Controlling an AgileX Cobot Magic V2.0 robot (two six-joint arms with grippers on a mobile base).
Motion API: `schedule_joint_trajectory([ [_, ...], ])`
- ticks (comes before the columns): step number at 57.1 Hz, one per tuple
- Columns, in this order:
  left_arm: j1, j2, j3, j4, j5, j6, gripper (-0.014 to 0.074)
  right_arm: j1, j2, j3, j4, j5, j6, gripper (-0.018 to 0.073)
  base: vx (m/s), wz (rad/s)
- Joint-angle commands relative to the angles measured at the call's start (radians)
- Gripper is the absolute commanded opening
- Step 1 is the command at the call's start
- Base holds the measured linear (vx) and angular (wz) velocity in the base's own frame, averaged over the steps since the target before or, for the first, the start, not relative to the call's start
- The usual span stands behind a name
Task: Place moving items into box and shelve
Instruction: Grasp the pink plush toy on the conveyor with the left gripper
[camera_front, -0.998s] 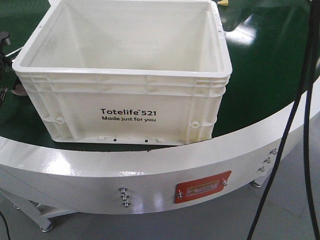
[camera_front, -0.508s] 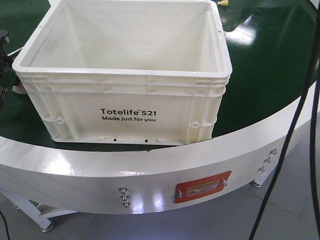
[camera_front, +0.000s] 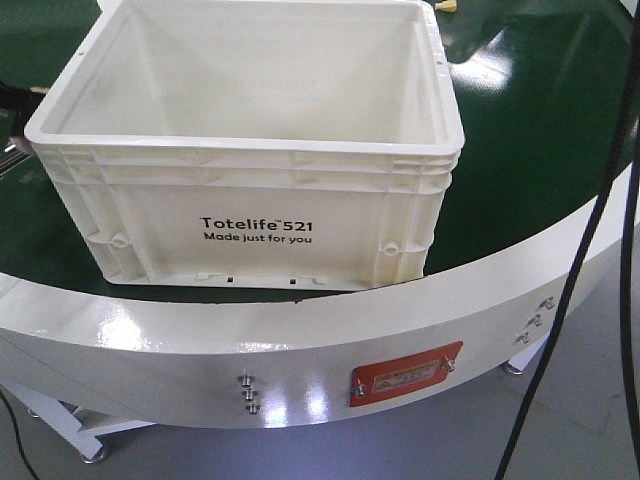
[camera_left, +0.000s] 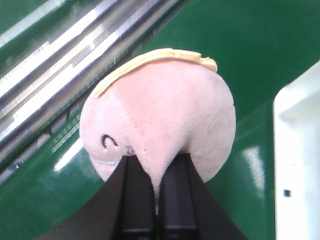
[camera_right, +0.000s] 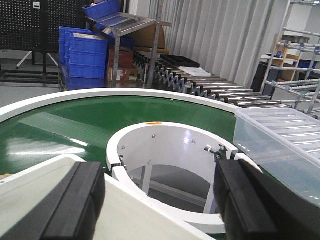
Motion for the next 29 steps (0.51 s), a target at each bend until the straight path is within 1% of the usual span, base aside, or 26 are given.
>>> schedule_joint_trajectory([
  [1, -0.002, -0.098, -0.033, -0.017, -0.049, -0.007, -0.0006, -0.006, -0.032, -0.036, 0.014, -0.080, -0.002, 0.0508, 0.00, 0.00],
  [8, -0.003, -0.173, -0.033, -0.017, -0.068, -0.005, -0.0006, -0.006, -0.032, -0.036, 0.014, -0.080, 0.001, 0.0508, 0.00, 0.00],
  [14, -0.003, -0.265, -0.033, -0.016, -0.114, -0.005, -0.0006, -0.006, -0.032, -0.036, 0.015, -0.080, 0.002, 0.0508, 0.00, 0.00],
  [19, -0.006, -0.347, -0.033, -0.025, -0.126, -0.005, -0.0006, -0.006, -0.032, -0.036, 0.018, -0.086, 0.004, 0.0508, 0.00, 0.00],
  [22, -0.006, -0.392, -0.033, -0.046, -0.121, -0.003, -0.0006, -0.006, -0.032, -0.036, 0.018, -0.091, 0.009, 0.0508, 0.00, 0.00],
  [26, -0.006, -0.446, -0.033, -0.098, -0.099, 0.027, -0.0006, -0.006, -0.032, -0.036, 0.018, -0.104, 0.016, 0.0508, 0.00, 0.00],
  [29, -0.006, -0.483, -0.033, -0.170, -0.068, 0.076, -0.0006, -0.006, -0.032, -0.036, 0.018, -0.114, 0.022, 0.0508, 0.00, 0.00],
])
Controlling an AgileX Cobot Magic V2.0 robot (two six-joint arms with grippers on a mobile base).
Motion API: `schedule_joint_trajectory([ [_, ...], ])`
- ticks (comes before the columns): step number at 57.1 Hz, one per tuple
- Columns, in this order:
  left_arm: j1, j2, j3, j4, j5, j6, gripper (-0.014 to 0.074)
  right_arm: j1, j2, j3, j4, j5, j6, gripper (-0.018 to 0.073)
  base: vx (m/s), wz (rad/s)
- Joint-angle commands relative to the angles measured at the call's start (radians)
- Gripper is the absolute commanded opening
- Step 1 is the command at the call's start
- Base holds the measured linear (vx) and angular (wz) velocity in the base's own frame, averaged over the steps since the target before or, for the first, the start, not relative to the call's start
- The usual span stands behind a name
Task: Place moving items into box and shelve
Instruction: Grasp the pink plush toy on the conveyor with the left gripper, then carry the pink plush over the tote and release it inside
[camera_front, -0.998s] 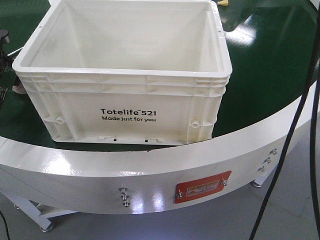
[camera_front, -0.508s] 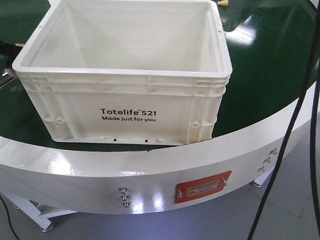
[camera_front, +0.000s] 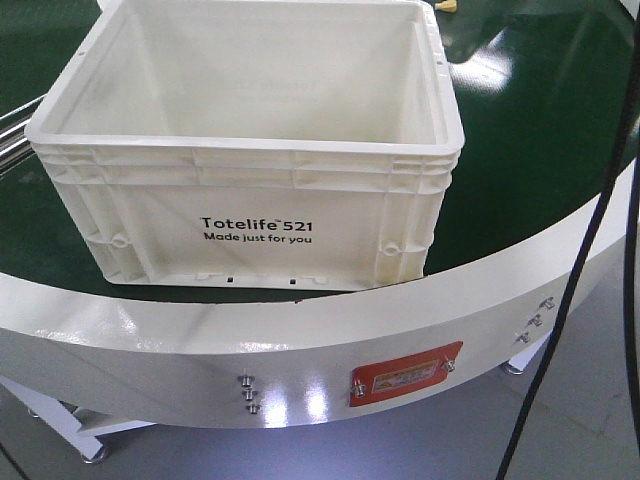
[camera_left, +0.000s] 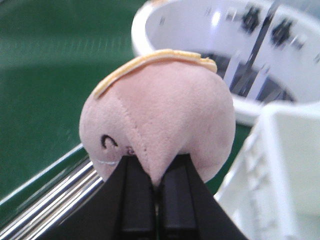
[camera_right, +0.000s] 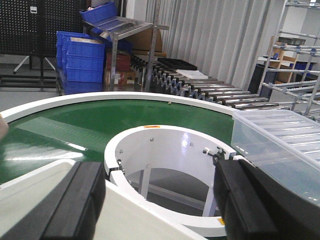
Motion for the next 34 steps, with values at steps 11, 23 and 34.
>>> schedule_joint_trajectory([
  [11, -0.006, -0.183, -0.033, -0.403, 0.109, 0.266, -0.0006, -0.006, -0.032, -0.036, 0.018, -0.103, 0.012, 0.0508, 0.00, 0.00],
  [23, -0.006, -0.176, -0.032, -0.668, 0.275, 0.416, -0.0006, -0.006, -0.032, -0.036, 0.018, -0.094, 0.015, 0.0508, 0.00, 0.00],
  [34, -0.038, -0.135, -0.032, -0.702, 0.326, 0.468, -0.0006, -0.006, -0.032, -0.034, 0.018, -0.075, 0.015, 0.0508, 0.00, 0.00],
])
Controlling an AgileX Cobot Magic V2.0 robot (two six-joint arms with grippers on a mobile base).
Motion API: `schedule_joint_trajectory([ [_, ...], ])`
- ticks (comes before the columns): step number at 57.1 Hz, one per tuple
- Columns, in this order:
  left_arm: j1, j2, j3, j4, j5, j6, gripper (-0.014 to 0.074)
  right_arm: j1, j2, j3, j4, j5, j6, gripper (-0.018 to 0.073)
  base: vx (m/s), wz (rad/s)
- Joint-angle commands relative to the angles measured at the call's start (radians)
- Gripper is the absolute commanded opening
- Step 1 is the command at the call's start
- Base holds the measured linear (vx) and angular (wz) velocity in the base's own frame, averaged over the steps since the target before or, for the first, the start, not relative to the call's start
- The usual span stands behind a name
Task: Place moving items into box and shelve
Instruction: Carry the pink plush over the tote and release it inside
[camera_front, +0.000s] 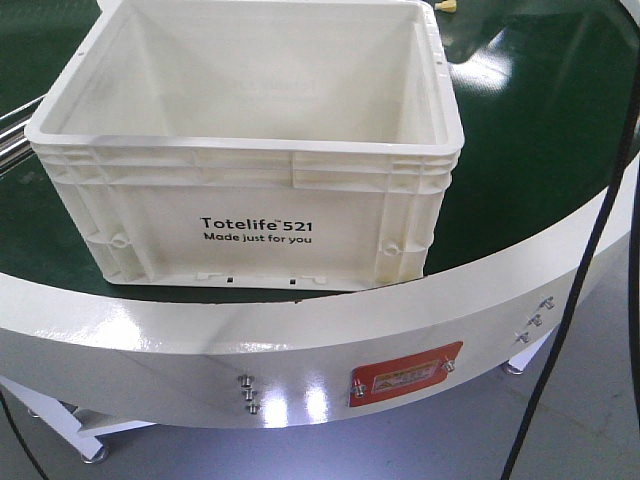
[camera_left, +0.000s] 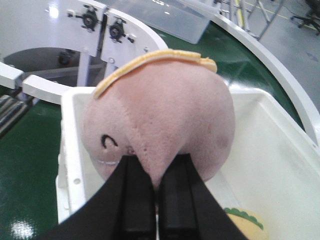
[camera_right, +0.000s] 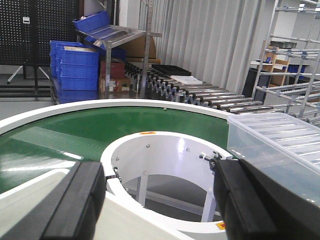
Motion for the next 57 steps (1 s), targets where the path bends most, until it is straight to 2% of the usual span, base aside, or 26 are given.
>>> schedule_joint_trajectory([
  [1, -0.028, -0.001, -0.032, -0.062, -0.035, 0.018, -0.0006, -0.006, -0.032, -0.034, 0.017, -0.050, 0.000, 0.0508, 0.00, 0.00],
  [10, -0.060, 0.084, -0.032, -0.061, -0.028, 0.019, -0.0006, -0.006, -0.032, -0.031, 0.016, -0.034, 0.000, 0.0508, 0.00, 0.00],
  [20, -0.061, 0.146, -0.032, -0.063, 0.016, 0.024, 0.0022, -0.006, -0.032, -0.031, 0.010, -0.031, 0.000, 0.0508, 0.00, 0.00],
  [29, -0.061, 0.145, -0.033, -0.064, -0.008, 0.042, 0.0151, -0.006, -0.032, -0.031, 0.008, -0.031, -0.001, 0.0508, 0.00, 0.00],
  [39, -0.061, 0.145, -0.032, -0.064, -0.032, 0.042, 0.0421, -0.006, -0.032, -0.031, 0.008, -0.031, -0.001, 0.0508, 0.00, 0.00],
  [43, -0.061, 0.145, -0.032, -0.064, -0.034, 0.042, 0.0492, -0.006, -0.032, -0.031, 0.008, -0.030, -0.001, 0.0508, 0.00, 0.00],
  [48, -0.061, 0.145, -0.032, -0.064, -0.031, 0.042, 0.0520, -0.006, -0.032, -0.031, 0.008, -0.026, -0.003, 0.0508, 0.00, 0.00],
  [57, -0.061, 0.143, -0.032, -0.064, -0.012, 0.042, 0.0496, -0.006, -0.032, -0.031, 0.008, 0.001, -0.004, 0.0508, 0.00, 0.00],
])
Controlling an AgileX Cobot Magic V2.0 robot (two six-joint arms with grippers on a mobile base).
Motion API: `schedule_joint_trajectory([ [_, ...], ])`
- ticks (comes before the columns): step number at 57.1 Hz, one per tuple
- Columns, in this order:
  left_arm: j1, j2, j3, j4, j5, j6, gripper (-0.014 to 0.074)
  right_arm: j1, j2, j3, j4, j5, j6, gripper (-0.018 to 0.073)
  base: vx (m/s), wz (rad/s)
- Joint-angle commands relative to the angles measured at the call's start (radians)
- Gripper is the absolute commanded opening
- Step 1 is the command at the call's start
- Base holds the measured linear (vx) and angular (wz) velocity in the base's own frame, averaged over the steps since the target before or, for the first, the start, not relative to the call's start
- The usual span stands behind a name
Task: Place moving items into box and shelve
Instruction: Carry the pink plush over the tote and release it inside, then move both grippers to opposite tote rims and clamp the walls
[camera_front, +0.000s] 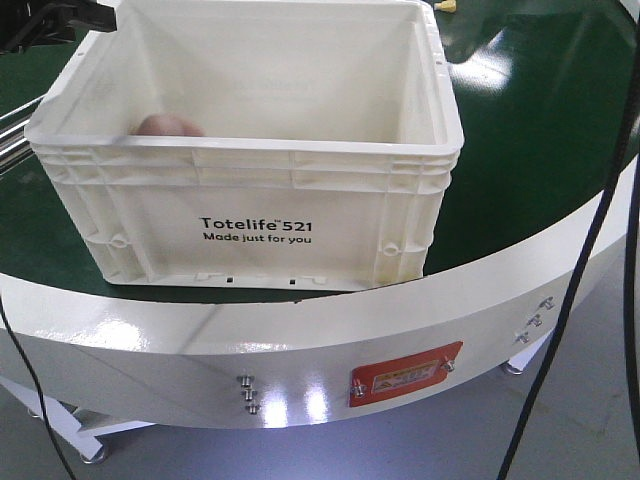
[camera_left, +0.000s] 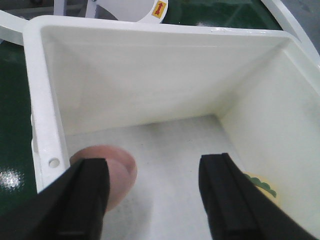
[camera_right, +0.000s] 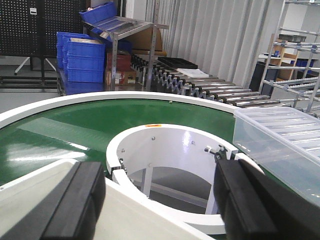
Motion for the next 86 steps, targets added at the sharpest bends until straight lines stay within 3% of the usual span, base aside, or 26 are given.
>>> schedule_joint_trajectory([
  [1, -0.006, -0.050, -0.032, -0.062, -0.020, 0.001, 0.0491, -0.006, -0.032, -0.031, 0.014, -0.033, -0.004, 0.0508, 0.00, 0.00],
  [8, -0.006, -0.060, -0.033, -0.062, -0.011, 0.001, 0.0468, -0.006, -0.022, -0.031, 0.001, 0.009, 0.066, 0.0469, 0.00, 0.00],
  [17, -0.006, -0.097, -0.033, -0.062, -0.041, 0.001, 0.0467, -0.006, 0.035, -0.034, -0.155, 0.054, 0.184, 0.0444, 0.00, 0.00],
  [29, -0.005, -0.166, -0.033, -0.060, -0.069, 0.003, 0.0467, -0.006, 0.083, -0.034, -0.329, 0.054, 0.303, 0.0506, 0.00, 0.00],
  [40, -0.005, -0.202, -0.033, -0.049, -0.071, 0.003, 0.0467, -0.006, 0.128, -0.034, -0.527, 0.046, 0.528, 0.0566, 0.00, 0.00],
  [43, -0.005, -0.200, -0.033, -0.021, -0.071, 0.001, 0.0467, -0.006, 0.151, -0.034, -0.565, 0.049, 0.606, 0.0569, 0.00, 0.00],
  [44, -0.005, -0.198, -0.033, 0.023, -0.078, -0.021, 0.0467, -0.006, 0.188, -0.034, -0.603, 0.043, 0.682, 0.0569, 0.00, 0.00],
  [63, -0.005, -0.197, -0.033, 0.195, -0.129, -0.104, 0.0467, -0.006, 0.265, -0.034, -0.646, 0.068, 0.762, 0.0568, 0.00, 0.00],
  [75, -0.005, -0.174, -0.032, 0.201, -0.119, -0.109, 0.0467, -0.006, 0.267, -0.034, -0.807, 0.122, 0.860, 0.0568, 0.00, 0.00],
  [86, -0.005, -0.108, -0.032, 0.201, -0.087, -0.129, 0.0467, -0.006, 0.281, -0.034, -0.824, 0.114, 0.912, 0.0564, 0.00, 0.00],
])
